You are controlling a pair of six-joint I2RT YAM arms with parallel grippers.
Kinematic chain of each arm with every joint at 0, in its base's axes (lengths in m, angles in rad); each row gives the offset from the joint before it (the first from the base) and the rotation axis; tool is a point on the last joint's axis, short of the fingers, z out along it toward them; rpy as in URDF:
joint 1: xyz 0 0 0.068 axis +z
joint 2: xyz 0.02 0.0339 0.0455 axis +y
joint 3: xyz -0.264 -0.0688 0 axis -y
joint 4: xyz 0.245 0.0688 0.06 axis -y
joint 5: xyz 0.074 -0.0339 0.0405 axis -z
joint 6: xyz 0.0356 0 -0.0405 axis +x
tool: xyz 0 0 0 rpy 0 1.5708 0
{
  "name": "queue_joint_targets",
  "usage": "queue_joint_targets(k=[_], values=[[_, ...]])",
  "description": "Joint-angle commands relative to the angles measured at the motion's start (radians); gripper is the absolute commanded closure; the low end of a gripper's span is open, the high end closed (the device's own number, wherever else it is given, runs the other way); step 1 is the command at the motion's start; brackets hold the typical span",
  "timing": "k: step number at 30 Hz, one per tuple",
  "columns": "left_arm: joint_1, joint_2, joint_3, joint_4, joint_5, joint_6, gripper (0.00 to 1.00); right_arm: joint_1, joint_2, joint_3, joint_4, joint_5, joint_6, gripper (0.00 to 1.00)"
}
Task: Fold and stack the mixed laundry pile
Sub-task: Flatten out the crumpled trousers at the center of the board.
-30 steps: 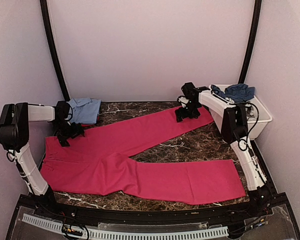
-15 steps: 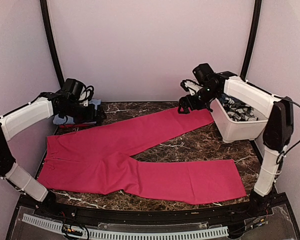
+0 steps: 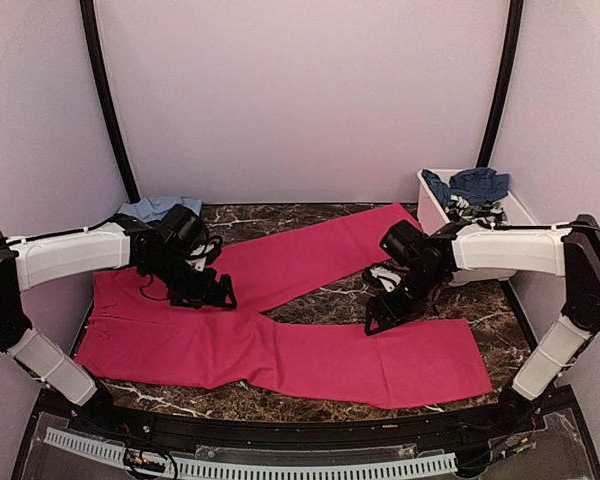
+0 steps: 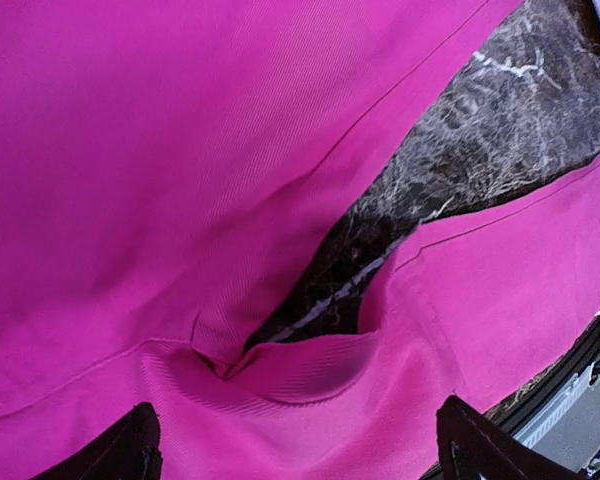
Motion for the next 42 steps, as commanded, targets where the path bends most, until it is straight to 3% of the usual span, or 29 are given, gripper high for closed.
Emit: queue_joint_targets(k=[1,7,13,18,22,27,30,34,38,42], values=[[-0.008,0.079,-0.043,0.013,0.022,-0.063,0.07,0.040,0.004,-0.046,0.140,-0.070,0.077,0.28],[0.000,0.236,-0.004,0.067,0.003,-0.095,0.08,-0.008,0.155,-0.086,0.214,-0.026,0.089,0.35],[0.123,0.366,0.047,0.141,0.038,-0.099,0.10,-0.141,0.193,-0.097,0.235,-0.006,0.062,0.36],[0.199,0.454,0.199,0.124,0.049,-0.075,0.06,-0.195,0.226,-0.027,0.226,0.008,0.065,0.35],[0.228,0.337,0.222,0.101,0.004,-0.115,0.01,-0.225,0.210,0.043,0.161,0.133,0.045,0.33],[0.242,0.035,0.035,0.099,-0.048,-0.265,0.01,-0.227,0.116,0.107,0.095,0.244,-0.023,0.31],[0.241,-0.181,-0.048,0.055,-0.075,-0.405,0.01,-0.120,0.027,0.140,0.106,0.211,-0.067,0.27],[0.241,-0.347,-0.153,-0.093,-0.147,-0.620,0.01,0.059,0.017,0.224,0.136,0.179,-0.129,0.25],[0.244,-0.403,-0.160,-0.231,-0.227,-0.740,0.01,0.221,0.088,0.324,0.215,0.136,-0.206,0.25],[0.293,-0.407,-0.103,-0.295,-0.241,-0.754,0.01,0.384,0.231,0.469,0.296,0.129,-0.314,0.26]])
